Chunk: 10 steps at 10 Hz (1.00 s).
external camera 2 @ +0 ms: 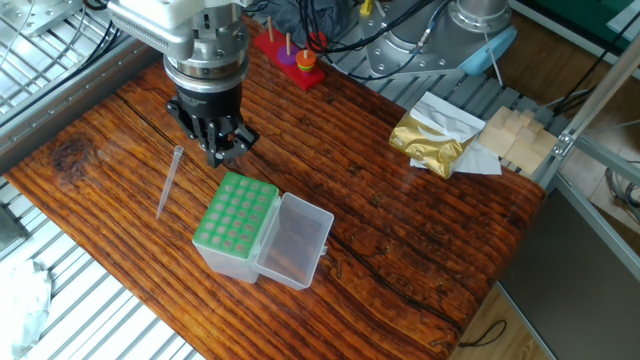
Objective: Insert a large pipette tip into the holder for large pipette tips
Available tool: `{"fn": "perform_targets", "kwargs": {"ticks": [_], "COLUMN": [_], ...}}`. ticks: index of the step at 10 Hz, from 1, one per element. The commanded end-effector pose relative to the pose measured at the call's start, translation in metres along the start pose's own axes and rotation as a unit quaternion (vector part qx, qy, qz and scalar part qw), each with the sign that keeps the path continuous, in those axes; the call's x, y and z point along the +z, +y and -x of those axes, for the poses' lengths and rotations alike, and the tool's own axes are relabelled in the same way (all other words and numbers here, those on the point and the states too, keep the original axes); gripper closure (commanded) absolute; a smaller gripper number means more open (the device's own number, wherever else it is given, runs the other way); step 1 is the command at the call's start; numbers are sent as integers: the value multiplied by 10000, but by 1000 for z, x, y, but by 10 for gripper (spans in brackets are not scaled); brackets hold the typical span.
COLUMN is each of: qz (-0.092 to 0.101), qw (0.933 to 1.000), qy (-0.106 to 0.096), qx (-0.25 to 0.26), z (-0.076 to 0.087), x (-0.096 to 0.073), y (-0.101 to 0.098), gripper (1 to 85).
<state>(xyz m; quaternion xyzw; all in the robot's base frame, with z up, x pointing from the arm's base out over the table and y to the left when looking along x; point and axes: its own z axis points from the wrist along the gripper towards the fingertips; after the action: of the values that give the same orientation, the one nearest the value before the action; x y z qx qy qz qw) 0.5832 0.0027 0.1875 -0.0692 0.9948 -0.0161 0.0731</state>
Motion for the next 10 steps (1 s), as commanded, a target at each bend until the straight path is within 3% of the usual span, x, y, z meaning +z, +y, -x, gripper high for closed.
{"fn": "perform_targets", "kwargs": {"ticks": [1, 5, 6, 10], "qz": [69, 82, 164, 191], "qw": [9999, 9991, 9987, 9981], "qy": [104, 25, -29, -200], "qx": [-75, -409, -472, -552], "z": [-5, -15, -20, -34], "x": [2, 11, 14, 24], "y": [-7, -42, -48, -72], "gripper": [847, 847, 847, 847]}}
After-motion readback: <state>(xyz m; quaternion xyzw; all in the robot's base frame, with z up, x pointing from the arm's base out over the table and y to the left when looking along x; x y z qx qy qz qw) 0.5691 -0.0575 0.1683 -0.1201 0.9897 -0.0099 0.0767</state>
